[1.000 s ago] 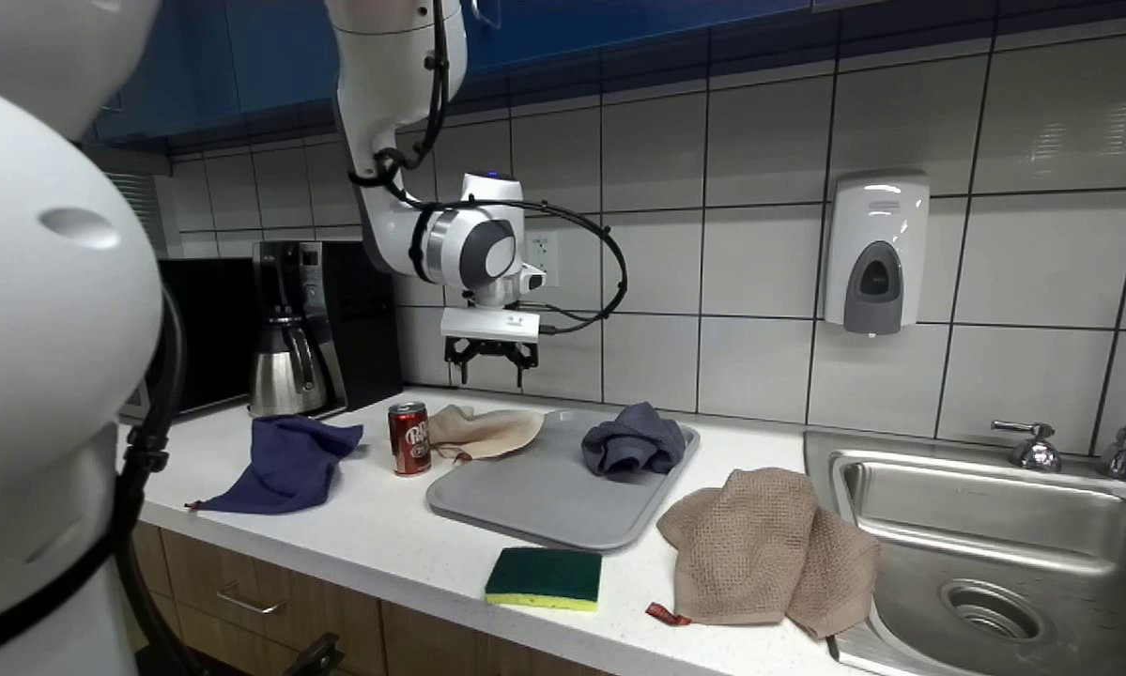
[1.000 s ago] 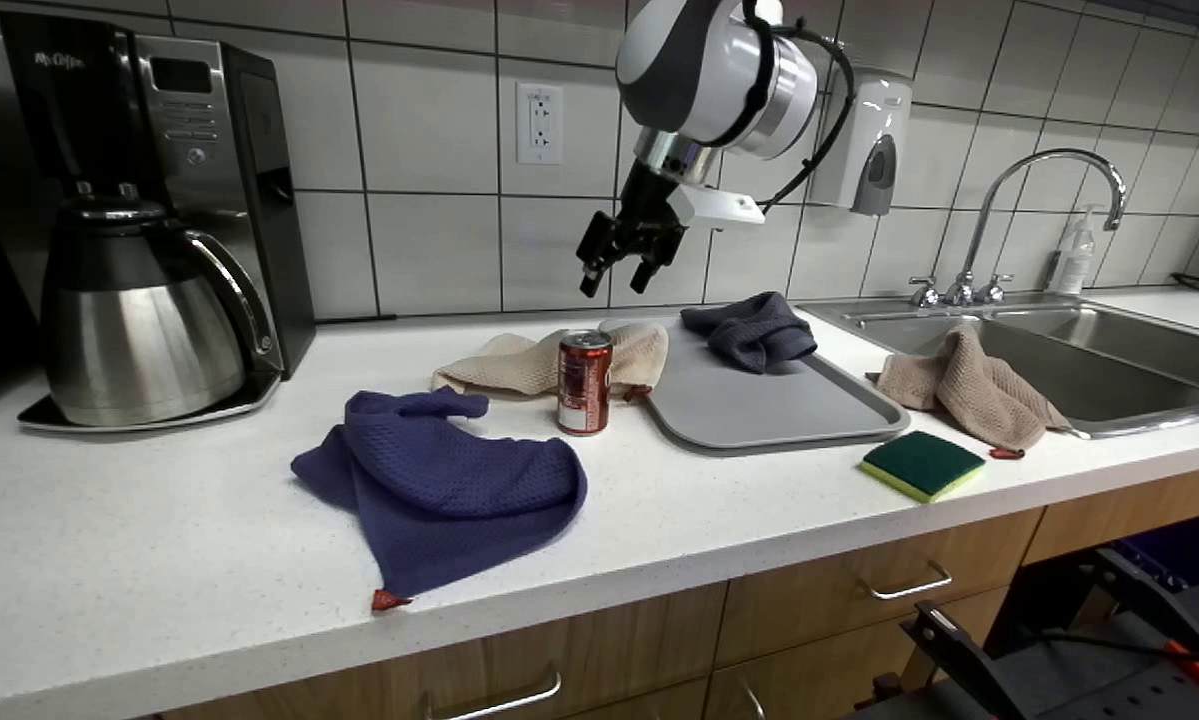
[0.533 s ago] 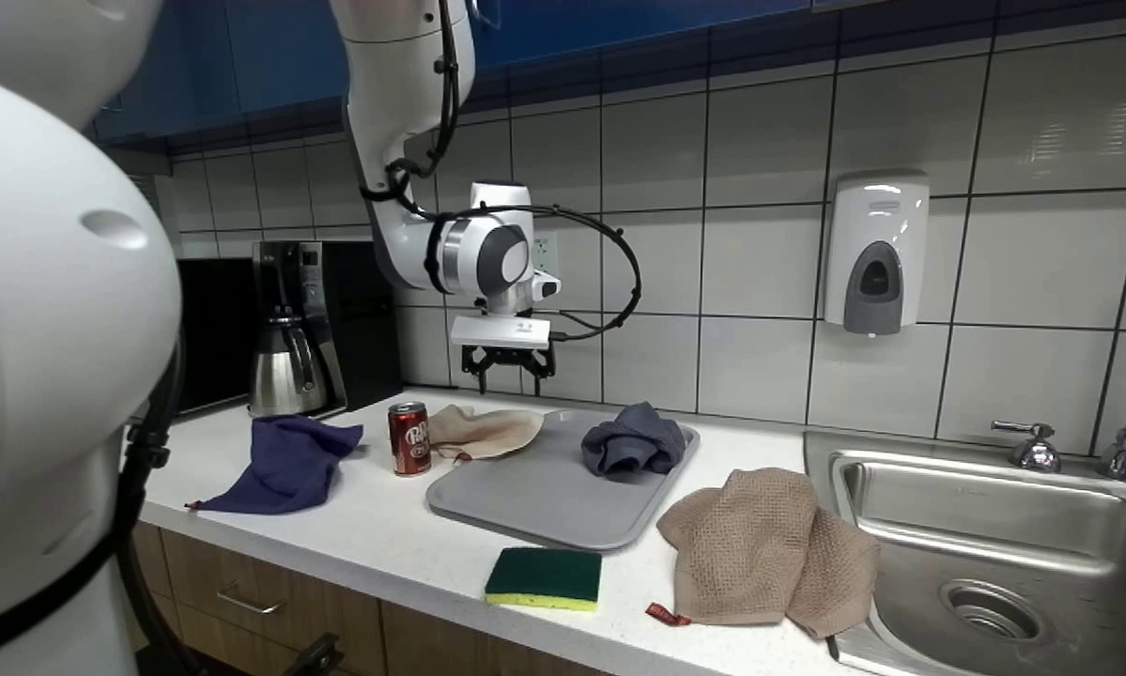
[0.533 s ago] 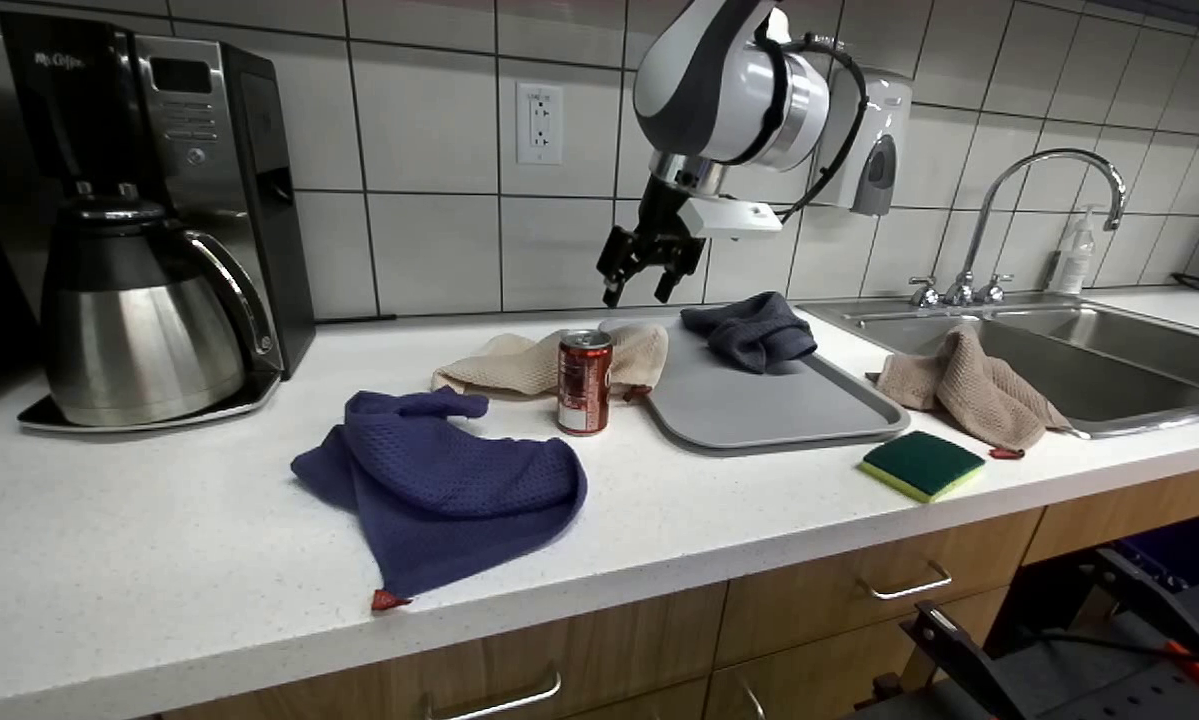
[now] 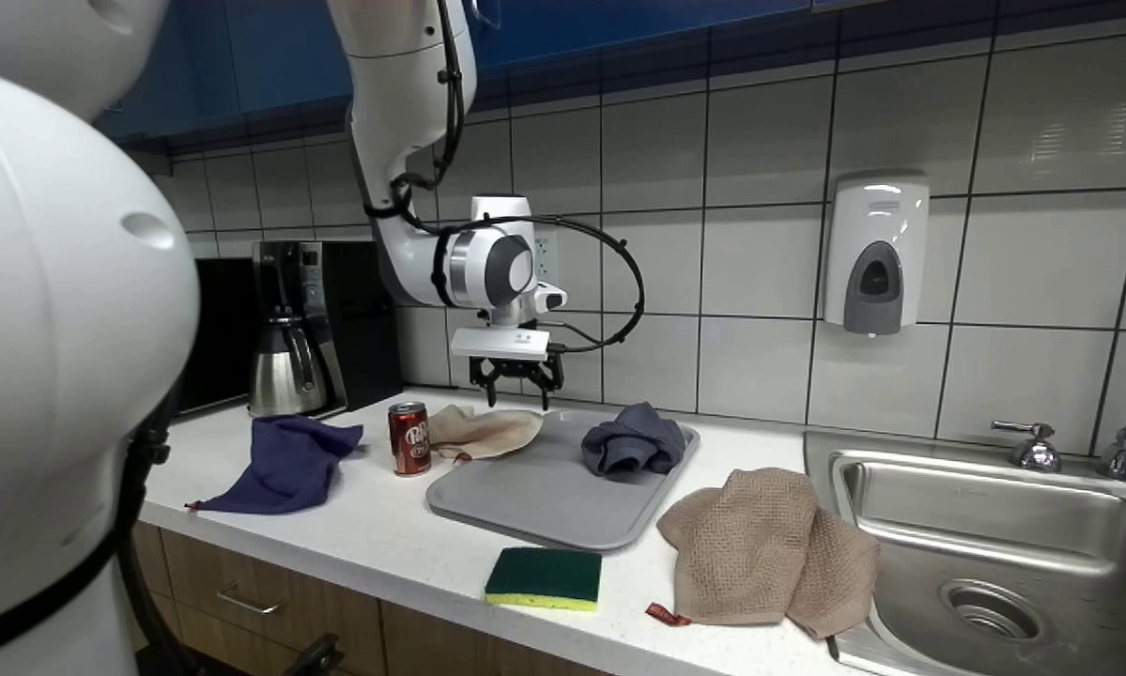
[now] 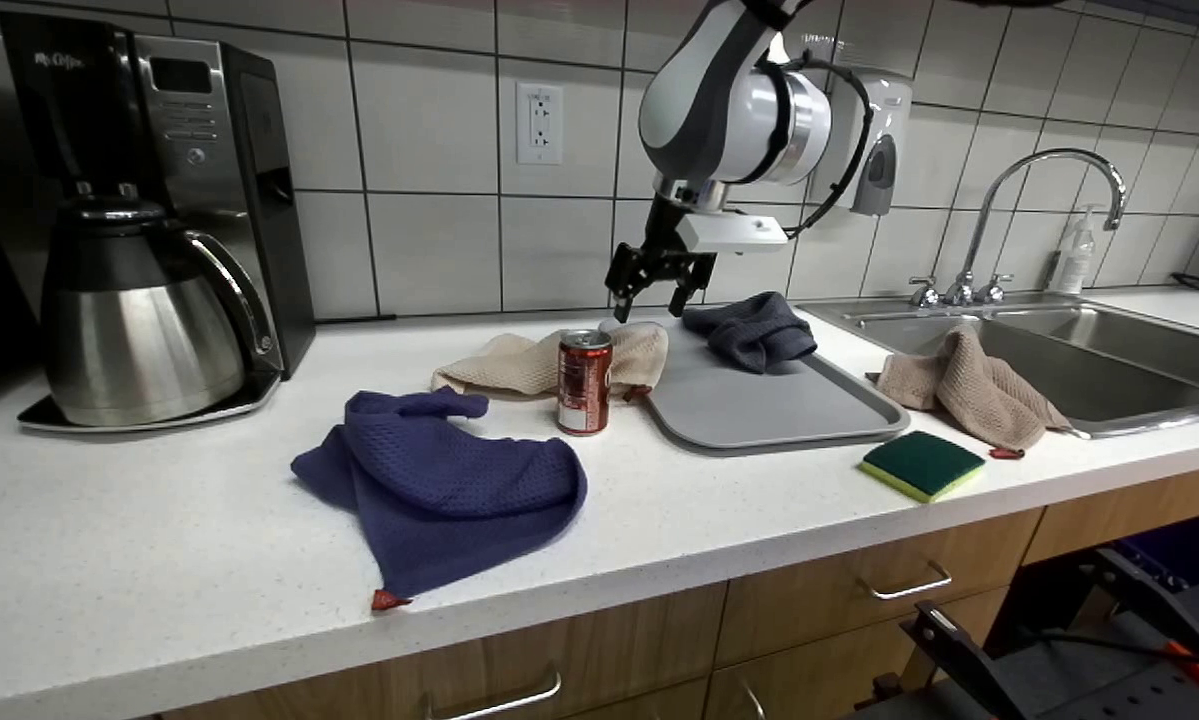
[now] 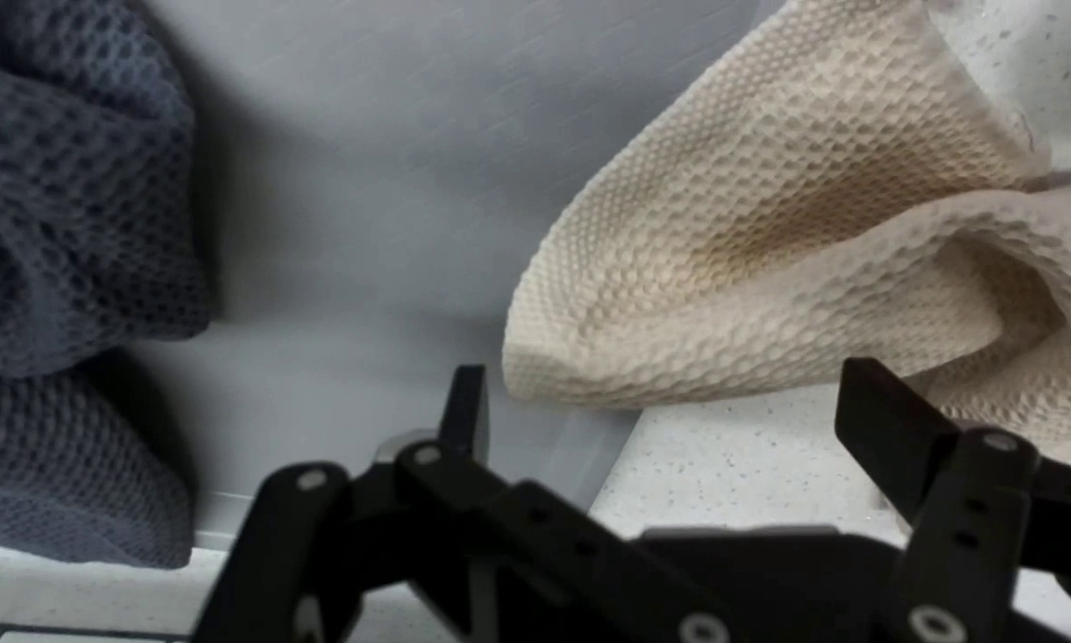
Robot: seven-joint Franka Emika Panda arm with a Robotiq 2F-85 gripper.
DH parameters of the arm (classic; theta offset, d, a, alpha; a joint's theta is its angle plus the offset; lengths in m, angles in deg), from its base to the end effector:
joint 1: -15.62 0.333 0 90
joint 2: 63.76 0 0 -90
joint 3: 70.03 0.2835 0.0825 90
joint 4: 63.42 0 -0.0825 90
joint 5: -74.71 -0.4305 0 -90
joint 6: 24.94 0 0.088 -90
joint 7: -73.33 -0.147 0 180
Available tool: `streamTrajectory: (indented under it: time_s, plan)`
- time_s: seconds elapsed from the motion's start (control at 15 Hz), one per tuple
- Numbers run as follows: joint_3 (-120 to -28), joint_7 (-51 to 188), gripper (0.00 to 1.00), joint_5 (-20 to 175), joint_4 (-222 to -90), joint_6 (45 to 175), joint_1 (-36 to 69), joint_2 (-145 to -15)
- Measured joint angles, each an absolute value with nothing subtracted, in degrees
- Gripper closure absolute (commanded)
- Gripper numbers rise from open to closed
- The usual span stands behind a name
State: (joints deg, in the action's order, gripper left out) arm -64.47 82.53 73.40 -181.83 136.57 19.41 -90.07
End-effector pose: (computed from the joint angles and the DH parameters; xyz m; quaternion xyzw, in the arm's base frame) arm 0.6340 0.1057 0.1328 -0.9787 -0.1413 -0.1468 0.0259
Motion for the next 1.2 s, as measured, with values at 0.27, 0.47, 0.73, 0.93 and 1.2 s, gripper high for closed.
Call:
streamTrajectory:
  time_s: [0.27, 0.47, 0.73, 0.93, 1.2]
  plan:
    - [-65.61, 80.07, 0.00, 74.03, -181.44, 136.51, 20.45, -90.94]
    - [-66.20, 78.19, 0.00, 74.22, -180.49, 136.43, 21.38, -91.85]
    - [-66.34, 76.55, 0.34, 74.22, -178.69, 136.35, 22.28, -93.42]
    - [-66.35, 76.03, 0.58, 74.22, -177.57, 136.28, 22.61, -94.54]
    - [-66.41, 75.62, 0.88, 74.22, -176.40, 136.10, 22.73, -95.72]
